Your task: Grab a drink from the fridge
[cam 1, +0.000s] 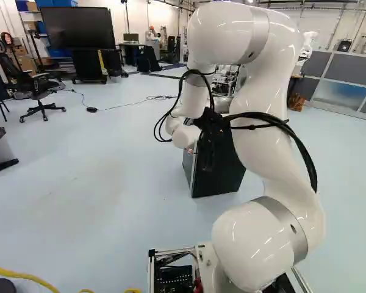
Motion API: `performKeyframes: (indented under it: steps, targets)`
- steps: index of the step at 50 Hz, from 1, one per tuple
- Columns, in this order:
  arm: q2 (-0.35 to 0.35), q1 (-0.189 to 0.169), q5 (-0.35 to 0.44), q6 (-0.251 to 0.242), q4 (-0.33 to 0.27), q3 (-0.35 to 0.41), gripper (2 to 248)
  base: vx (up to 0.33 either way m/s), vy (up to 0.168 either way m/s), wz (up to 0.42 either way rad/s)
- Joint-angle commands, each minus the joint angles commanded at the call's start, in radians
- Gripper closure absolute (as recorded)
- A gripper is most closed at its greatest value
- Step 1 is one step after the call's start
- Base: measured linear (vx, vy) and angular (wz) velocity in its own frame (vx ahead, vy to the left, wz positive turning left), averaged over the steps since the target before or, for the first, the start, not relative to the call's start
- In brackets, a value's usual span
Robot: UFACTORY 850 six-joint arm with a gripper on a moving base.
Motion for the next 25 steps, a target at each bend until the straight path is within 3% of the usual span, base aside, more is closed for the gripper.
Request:
performKeyframes:
  steps: [25]
  targets:
    - [0.082,0.002,0.0,0.0,0.0,0.122,3,0.0,0.0,-0.003]
